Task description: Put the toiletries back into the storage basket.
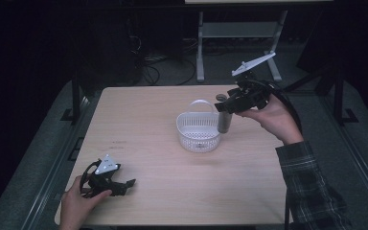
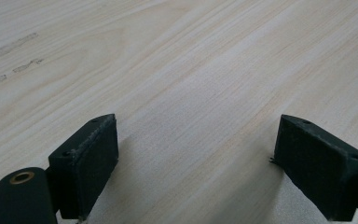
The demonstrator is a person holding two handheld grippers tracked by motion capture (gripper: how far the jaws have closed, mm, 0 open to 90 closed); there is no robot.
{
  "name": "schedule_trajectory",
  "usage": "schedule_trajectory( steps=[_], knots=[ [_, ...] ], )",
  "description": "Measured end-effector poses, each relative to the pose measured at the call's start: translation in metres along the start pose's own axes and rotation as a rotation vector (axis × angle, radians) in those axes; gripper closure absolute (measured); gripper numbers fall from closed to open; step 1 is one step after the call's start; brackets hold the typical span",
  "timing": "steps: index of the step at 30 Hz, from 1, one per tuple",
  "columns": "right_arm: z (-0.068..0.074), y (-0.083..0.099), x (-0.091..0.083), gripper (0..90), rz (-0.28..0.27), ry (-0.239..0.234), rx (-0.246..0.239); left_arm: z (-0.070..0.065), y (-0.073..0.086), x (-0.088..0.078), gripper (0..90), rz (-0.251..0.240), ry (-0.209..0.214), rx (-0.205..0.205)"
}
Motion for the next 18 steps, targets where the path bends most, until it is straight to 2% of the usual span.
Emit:
schedule_trajectory(
  steps=[7, 18],
  knots=[
    [-0.006, -0.005, 0.008, 30.5, -0.021, -0.006, 0.007, 0.000, 0.000, 0.000, 12.5, 0.000, 0.000, 0.000],
    [-0.014, -0.006, 0.022, 30.5, -0.023, -0.025, 0.008, 0.000, 0.000, 0.000, 12.5, 0.000, 0.000, 0.000]
  ],
)
Point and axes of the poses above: each handheld gripper's, and its own axes: x roughly forward along the jaws, y roughly out of its underside, z roughly to its left, the point moved 3 cm from there along x, roughly forward along the jaws, and after that the axes turned 6 degrees about -x, right-handed, at the moved point
